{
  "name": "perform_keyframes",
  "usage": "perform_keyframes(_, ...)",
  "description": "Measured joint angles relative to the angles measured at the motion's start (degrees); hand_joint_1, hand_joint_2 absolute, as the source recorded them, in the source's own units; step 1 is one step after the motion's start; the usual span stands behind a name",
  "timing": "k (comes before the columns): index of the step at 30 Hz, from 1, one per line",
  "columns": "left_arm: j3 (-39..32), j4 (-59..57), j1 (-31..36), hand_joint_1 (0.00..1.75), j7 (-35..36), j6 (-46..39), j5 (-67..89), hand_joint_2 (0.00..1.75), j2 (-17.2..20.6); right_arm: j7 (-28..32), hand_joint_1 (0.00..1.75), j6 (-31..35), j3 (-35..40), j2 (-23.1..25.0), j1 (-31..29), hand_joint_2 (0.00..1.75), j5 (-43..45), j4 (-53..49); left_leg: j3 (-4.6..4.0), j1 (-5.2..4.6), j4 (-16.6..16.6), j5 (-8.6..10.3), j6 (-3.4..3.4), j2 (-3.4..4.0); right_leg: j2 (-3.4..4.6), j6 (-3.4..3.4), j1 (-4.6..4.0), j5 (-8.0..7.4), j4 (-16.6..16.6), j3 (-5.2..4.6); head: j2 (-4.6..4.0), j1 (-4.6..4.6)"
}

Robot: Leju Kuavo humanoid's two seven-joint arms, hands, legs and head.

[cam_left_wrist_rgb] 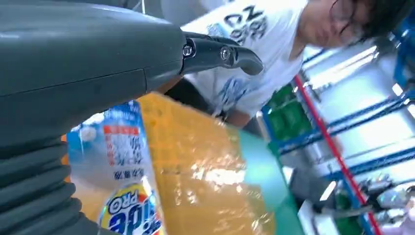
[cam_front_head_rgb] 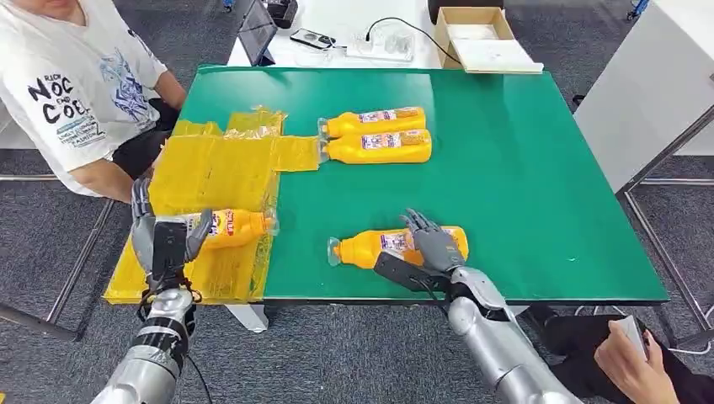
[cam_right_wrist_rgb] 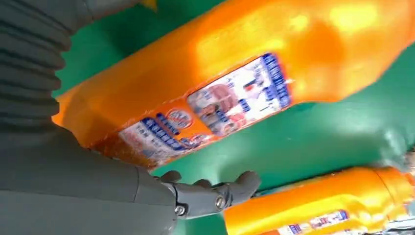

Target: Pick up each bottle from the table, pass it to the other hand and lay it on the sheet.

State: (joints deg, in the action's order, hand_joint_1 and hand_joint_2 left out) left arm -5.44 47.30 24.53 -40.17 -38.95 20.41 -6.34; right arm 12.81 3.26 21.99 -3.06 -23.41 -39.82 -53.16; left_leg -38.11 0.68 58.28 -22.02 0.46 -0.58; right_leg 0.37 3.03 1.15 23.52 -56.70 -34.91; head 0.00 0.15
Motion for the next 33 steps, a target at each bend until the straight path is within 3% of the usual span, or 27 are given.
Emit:
perform_keyframes(10,5.2,3.1,-1.2,0.0,0.0,-0.8,0.0,1.75,0.0,-0.4,0.0,-0.9,1.5,-2.3,-1.2,1.75,-0.5,0.6,-0.01,0.0,0.0,0.0,0.01,0.02,0.0,0.0,0.02,-0.01,0.0,0.01,0.0,0.0)
perform_keyframes(17,7.3,3.1,-1.2,0.0,0.0,1.3,-2.5,1.75,-0.1,-3.8,0.0,-12.7,4.6,-4.9,-6.8,1.75,-0.5,3.2,0.03,0.0,0.0,0.01,0.02,0.04,0.01,0.01,0.02,-0.01,0.0,0.02,0.0,0.0)
perform_keyframes(18,7.6,3.1,-1.2,0.0,0.0,1.4,-2.9,1.75,-0.1,-4.0,0.16,-13.9,5.1,-5.2,-7.7,1.75,-0.3,4.0,0.03,0.0,0.0,0.02,0.02,0.03,0.01,0.01,0.03,-0.01,0.0,0.03,0.0,0.0)
perform_keyframes(19,7.9,3.1,-1.2,0.0,0.0,1.6,-3.1,1.75,-0.2,-4.2,1.45,-14.8,5.7,-5.4,-8.7,1.75,-0.1,5.1,0.04,0.0,0.0,0.02,0.03,0.03,0.01,0.01,0.03,-0.02,0.0,0.04,0.0,0.0)
perform_keyframes(20,8.1,3.1,-1.2,0.0,0.0,1.7,-3.1,1.75,-0.2,-4.3,1.71,-15.1,6.2,-5.6,-9.4,1.75,-0.1,6.0,0.04,0.0,0.0,0.02,0.03,0.03,0.01,0.01,0.03,-0.02,0.0,0.04,0.0,0.0)
perform_keyframes(33,10.7,1.9,-1.1,0.0,0.0,2.3,-4.2,1.75,-1.1,-4.0,1.75,-16.5,10.8,-5.2,-14.1,1.75,2.2,14.2,0.32,0.0,0.0,0.0,0.02,0.06,0.01,0.01,0.03,-0.01,0.0,0.23,0.0,0.0)
